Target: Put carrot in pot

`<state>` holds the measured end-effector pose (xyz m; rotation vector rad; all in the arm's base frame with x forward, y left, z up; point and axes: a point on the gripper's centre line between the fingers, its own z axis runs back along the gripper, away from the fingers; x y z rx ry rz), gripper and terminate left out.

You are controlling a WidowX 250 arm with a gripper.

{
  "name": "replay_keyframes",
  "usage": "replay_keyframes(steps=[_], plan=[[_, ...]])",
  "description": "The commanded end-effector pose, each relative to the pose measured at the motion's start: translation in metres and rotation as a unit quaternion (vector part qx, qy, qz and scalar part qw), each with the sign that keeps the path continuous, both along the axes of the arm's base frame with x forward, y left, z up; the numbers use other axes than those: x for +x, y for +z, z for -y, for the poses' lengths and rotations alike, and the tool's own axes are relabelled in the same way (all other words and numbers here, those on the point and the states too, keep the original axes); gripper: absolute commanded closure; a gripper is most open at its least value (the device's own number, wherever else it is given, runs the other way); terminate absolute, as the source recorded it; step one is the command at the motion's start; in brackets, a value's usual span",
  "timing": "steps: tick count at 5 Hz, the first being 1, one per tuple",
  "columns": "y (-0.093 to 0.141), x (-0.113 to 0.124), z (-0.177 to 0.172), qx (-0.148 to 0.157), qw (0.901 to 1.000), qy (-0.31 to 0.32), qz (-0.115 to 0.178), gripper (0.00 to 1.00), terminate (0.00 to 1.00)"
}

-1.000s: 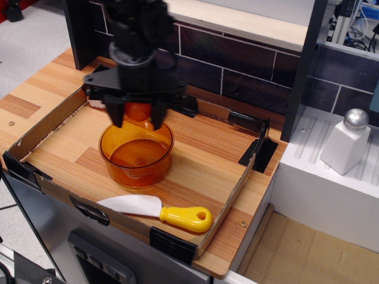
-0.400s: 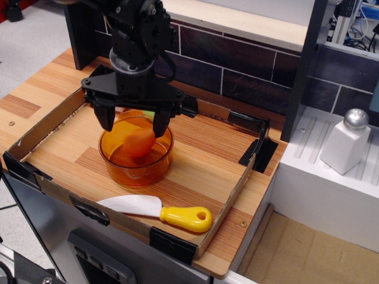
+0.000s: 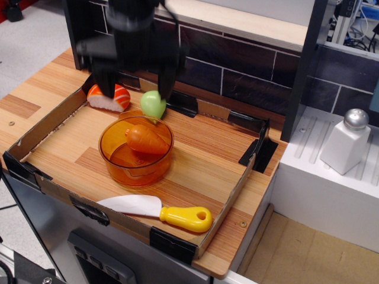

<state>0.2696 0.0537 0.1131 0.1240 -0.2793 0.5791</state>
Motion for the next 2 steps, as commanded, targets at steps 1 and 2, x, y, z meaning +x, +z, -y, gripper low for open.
replay_keyframes(steps=[1, 2], plan=[[0.0560, 0.0122, -0.0057, -0.019, 0.9990, 0.036, 0.020, 0.00, 0.00], [0.0560, 0.0122, -0.0057, -0.019, 0.9990, 0.036, 0.020, 0.00, 1.00]])
